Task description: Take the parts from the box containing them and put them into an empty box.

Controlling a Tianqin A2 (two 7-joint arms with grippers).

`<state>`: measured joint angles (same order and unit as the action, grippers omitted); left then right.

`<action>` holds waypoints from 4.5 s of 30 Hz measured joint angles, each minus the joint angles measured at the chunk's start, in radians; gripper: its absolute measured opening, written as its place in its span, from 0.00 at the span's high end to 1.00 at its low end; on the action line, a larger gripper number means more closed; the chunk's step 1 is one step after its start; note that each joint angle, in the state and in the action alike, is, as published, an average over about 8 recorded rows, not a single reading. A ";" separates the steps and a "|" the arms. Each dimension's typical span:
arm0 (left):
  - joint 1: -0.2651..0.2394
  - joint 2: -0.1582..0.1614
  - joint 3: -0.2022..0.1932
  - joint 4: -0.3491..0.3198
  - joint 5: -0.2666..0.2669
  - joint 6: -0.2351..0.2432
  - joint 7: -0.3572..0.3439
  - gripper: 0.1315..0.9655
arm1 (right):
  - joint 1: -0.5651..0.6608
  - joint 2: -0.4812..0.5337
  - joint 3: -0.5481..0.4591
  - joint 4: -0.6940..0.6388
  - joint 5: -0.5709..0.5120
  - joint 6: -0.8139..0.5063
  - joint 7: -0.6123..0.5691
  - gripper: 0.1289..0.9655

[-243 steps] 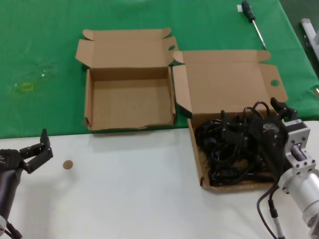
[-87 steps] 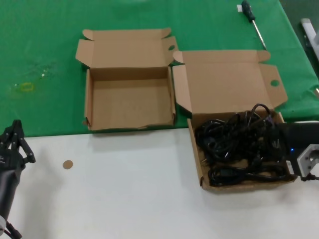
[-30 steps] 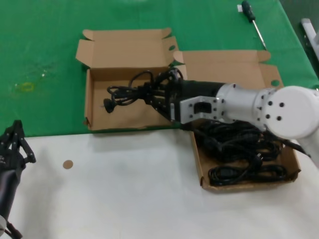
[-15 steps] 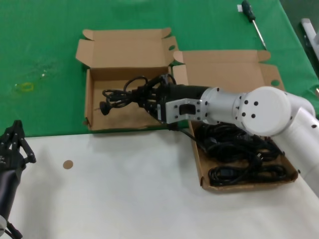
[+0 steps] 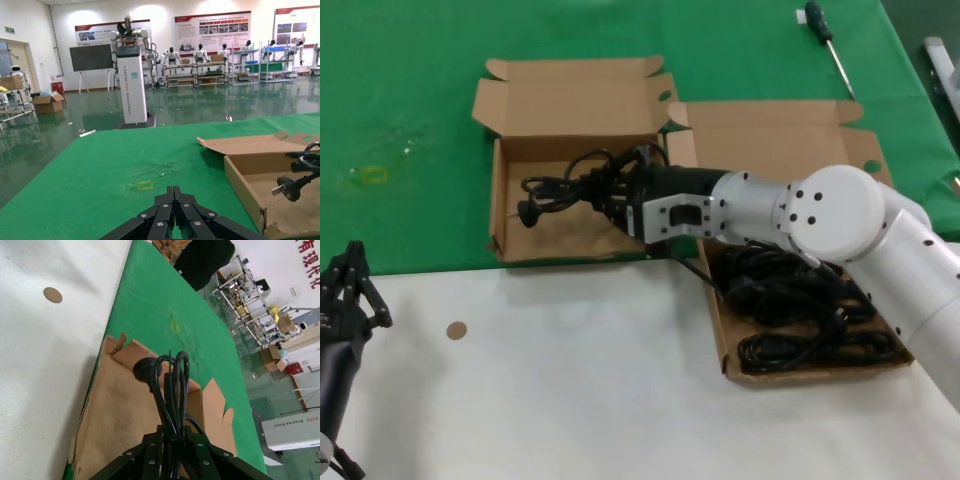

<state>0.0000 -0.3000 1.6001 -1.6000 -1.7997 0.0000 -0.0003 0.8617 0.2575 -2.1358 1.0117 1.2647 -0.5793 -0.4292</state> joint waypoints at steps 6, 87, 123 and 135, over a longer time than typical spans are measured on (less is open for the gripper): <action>0.000 0.000 0.000 0.000 0.000 0.000 0.000 0.98 | 0.015 -0.017 0.001 -0.048 0.028 0.008 -0.051 0.88; 0.000 0.000 0.000 0.000 0.000 0.000 0.000 0.23 | -0.470 0.036 0.297 0.345 0.324 0.306 0.206 0.00; 0.000 0.000 0.000 0.000 0.000 0.000 0.000 0.00 | -0.832 0.042 0.518 0.570 0.519 0.559 0.412 0.00; 0.000 0.000 0.000 0.000 0.000 0.000 0.000 0.00 | -0.833 0.042 0.518 0.571 0.520 0.559 0.413 0.00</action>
<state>0.0000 -0.3000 1.6000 -1.6000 -1.8000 0.0000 -0.0001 0.0286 0.2995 -1.6174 1.5823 1.7846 -0.0199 -0.0162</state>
